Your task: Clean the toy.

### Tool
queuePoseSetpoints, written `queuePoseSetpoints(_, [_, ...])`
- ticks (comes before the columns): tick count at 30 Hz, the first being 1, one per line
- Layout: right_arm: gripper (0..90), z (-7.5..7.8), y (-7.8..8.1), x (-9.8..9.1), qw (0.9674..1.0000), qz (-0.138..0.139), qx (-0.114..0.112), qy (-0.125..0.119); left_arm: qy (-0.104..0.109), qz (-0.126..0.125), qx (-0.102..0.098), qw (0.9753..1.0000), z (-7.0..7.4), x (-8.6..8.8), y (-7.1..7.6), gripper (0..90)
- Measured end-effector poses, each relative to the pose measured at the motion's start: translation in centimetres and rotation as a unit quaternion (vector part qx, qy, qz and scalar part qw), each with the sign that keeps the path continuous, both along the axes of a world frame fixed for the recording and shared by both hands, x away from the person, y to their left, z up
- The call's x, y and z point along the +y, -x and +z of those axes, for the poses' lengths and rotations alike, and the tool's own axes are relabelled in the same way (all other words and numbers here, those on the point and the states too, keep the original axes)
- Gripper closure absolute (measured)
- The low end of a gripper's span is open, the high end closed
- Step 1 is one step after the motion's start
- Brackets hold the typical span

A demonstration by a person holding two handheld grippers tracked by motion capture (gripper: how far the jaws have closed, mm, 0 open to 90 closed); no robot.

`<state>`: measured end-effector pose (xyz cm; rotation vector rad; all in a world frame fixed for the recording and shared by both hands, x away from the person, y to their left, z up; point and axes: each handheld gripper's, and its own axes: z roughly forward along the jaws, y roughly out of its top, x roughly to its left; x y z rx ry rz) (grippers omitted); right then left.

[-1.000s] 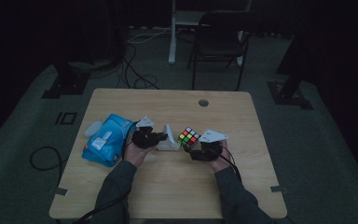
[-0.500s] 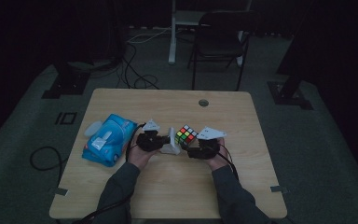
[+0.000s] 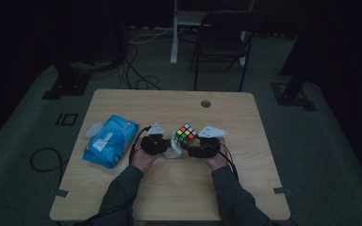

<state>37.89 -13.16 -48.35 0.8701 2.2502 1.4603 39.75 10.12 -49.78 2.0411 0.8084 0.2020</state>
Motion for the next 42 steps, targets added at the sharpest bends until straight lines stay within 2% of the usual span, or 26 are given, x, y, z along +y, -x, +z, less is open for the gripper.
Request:
queuePoseSetpoints(12, [34.1,-0.1,-0.3,0.6,0.9999,0.001,0.011,-0.007,-0.004,-0.013,-0.007,0.9999,0.0,-0.8,0.5,87.1])
queuePoseSetpoints(26, [34.1,-0.2,-0.6,0.9,0.9996,-0.009,0.020,-0.015,0.002,-0.052,-0.008,0.9986,-0.6,-2.4,1.5,87.1])
queuePoseSetpoints(31, [34.1,-0.2,-0.6,0.8,0.9996,-0.010,0.023,-0.016,0.004,-0.044,-0.009,0.9990,-0.6,-2.1,1.3,87.1])
queuePoseSetpoints(42, [34.1,0.0,-0.2,0.6,0.9997,-0.006,0.020,-0.014,0.009,-0.006,-0.015,0.9998,-0.2,-0.5,0.5,87.1])
